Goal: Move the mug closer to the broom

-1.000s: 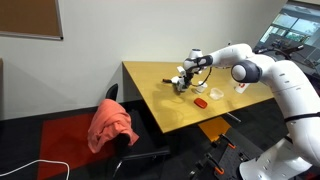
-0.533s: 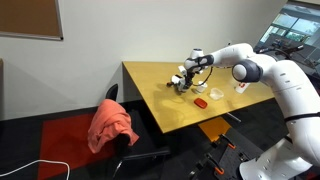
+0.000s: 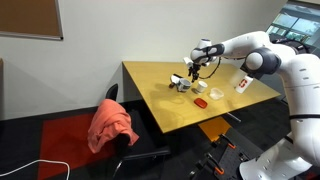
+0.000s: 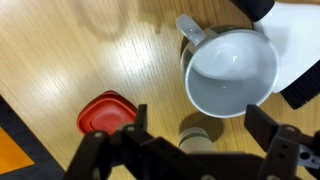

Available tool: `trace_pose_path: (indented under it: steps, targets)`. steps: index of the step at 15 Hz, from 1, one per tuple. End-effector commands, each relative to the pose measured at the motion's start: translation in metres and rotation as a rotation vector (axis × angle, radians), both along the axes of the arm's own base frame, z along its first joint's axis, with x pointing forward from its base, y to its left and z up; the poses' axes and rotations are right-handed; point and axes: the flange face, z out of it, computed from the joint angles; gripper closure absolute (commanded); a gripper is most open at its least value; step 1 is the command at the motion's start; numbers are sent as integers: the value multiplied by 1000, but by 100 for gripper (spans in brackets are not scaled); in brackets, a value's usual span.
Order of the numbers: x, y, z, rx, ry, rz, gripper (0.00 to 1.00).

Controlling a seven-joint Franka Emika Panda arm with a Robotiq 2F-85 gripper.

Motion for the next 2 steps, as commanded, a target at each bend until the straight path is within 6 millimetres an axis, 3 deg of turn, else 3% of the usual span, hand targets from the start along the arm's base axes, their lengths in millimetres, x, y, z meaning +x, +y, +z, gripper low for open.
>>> trace_pose_path:
  steps: [1,2]
  targets:
    - [-30,14,33,30,15,47,0]
    - [-34,16,39,36,15,57,0]
